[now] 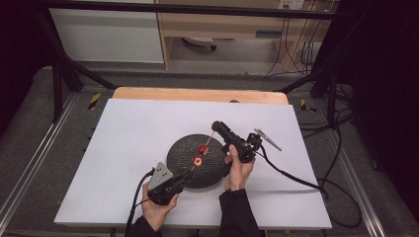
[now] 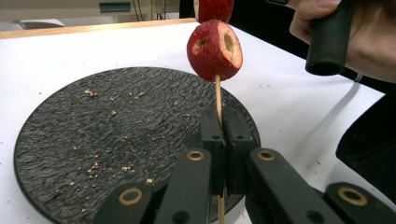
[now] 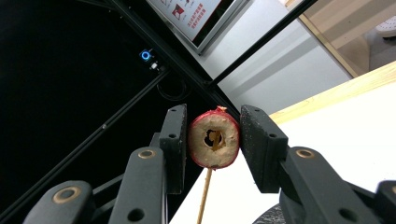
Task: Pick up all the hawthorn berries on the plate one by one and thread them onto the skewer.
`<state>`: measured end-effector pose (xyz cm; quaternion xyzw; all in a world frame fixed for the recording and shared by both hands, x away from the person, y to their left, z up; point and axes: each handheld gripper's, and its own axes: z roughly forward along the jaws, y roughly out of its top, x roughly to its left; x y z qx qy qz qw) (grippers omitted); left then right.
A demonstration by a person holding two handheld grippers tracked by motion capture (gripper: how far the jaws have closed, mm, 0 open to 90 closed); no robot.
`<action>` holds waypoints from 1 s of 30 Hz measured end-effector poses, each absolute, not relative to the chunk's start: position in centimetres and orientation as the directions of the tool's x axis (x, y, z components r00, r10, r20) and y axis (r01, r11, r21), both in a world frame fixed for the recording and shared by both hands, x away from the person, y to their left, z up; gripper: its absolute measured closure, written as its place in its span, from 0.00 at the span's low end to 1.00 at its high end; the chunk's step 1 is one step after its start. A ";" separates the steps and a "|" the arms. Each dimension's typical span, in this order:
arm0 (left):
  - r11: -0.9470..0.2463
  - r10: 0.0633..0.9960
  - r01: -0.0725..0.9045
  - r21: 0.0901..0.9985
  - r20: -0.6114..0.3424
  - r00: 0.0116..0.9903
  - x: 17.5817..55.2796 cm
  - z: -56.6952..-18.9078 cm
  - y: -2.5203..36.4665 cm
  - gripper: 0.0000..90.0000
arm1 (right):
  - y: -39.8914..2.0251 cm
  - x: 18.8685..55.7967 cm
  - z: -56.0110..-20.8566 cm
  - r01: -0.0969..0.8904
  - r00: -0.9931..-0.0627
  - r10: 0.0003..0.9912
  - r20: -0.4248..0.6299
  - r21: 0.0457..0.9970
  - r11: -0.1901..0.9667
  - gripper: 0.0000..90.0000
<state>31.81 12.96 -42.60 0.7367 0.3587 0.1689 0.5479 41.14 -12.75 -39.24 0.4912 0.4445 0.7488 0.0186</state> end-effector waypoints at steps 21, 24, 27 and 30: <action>-0.120 0.727 0.357 0.926 -0.163 0.667 33.3 -42.3 12.2 0.98 | -11.7 40.4 -40.9 0.457 -0.517 0.465 0.718 0.692 -0.559 0.70; -0.122 0.726 0.359 0.925 -0.164 0.668 33.3 -42.3 12.2 0.98 | -11.6 40.4 -41.0 0.456 -0.519 0.473 0.712 0.699 -0.551 0.70; -0.123 0.724 0.360 0.925 -0.165 0.670 33.3 -42.3 12.3 0.98 | -11.7 40.4 -40.9 0.459 -0.521 0.483 0.703 0.709 -0.535 0.69; -0.134 0.718 0.364 0.922 -0.163 0.677 33.3 -42.4 12.5 0.98 | -11.9 40.4 -40.7 0.448 -0.520 0.505 0.689 0.724 -0.525 0.65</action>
